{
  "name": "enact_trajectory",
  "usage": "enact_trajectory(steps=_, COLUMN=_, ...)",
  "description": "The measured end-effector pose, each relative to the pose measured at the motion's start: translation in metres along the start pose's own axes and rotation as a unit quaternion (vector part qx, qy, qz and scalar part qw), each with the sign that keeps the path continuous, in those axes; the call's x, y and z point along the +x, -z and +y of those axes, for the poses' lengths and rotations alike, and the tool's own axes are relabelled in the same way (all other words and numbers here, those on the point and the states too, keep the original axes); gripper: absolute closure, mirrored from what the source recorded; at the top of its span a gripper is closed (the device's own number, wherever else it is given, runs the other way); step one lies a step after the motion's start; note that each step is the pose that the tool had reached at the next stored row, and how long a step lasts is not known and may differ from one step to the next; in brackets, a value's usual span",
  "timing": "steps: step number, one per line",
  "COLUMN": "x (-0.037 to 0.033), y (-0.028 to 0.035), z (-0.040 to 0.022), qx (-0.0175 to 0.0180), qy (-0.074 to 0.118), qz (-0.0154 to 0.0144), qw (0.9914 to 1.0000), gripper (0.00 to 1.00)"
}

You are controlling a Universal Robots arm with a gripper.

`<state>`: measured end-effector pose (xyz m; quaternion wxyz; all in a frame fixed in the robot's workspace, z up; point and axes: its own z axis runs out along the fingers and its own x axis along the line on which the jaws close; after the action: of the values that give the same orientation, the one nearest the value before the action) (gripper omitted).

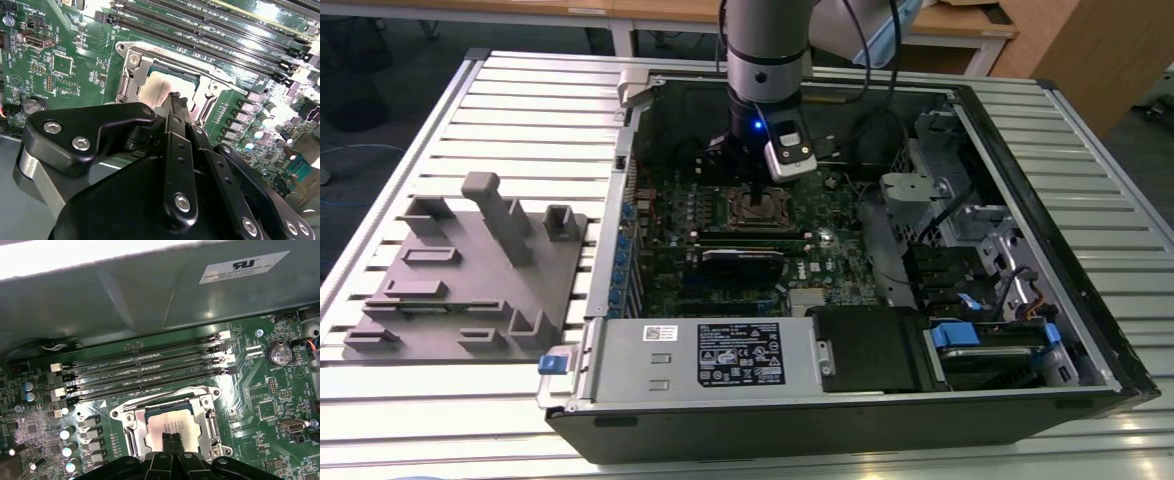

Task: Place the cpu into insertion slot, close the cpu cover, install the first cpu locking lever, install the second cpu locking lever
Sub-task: 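Install the first cpu locking lever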

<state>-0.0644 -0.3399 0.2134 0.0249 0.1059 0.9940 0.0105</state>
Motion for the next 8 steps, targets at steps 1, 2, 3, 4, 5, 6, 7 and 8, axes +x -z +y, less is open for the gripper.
enact_trajectory(steps=1, x=0.0000, y=0.0000, z=0.0000, qx=0.0000, qy=0.000, qz=0.0000, qw=1.00000, gripper=0.89)
enact_trajectory(steps=2, x=0.0000, y=0.0000, z=0.0000, qx=0.0000, qy=0.001, qz=0.0001, qw=1.00000, gripper=0.89)
enact_trajectory(steps=3, x=0.0000, y=-0.0001, z=0.0000, qx=0.0000, qy=0.001, qz=0.0001, qw=1.00000, gripper=0.89)
enact_trajectory(steps=4, x=-0.0001, y=-0.0001, z=0.0000, qx=-0.0001, qy=0.002, qz=0.0001, qw=1.00000, gripper=0.89)
enact_trajectory(steps=5, x=-0.0002, y=-0.0002, z=0.0000, qx=-0.0001, qy=0.003, qz=0.0001, qw=0.99999, gripper=0.89)
enact_trajectory(steps=6, x=-0.0005, y=-0.0004, z=0.0001, qx=-0.0002, qy=0.005, qz=0.0001, qw=0.99999, gripper=0.89)
enact_trajectory(steps=7, x=-0.0010, y=-0.0006, z=0.0003, qx=-0.0003, qy=0.006, qz=0.0002, qw=0.99998, gripper=0.89)
enact_trajectory(steps=8, x=-0.0013, y=-0.0007, z=0.0003, qx=-0.0003, qy=0.007, qz=0.0002, qw=0.99998, gripper=0.89)
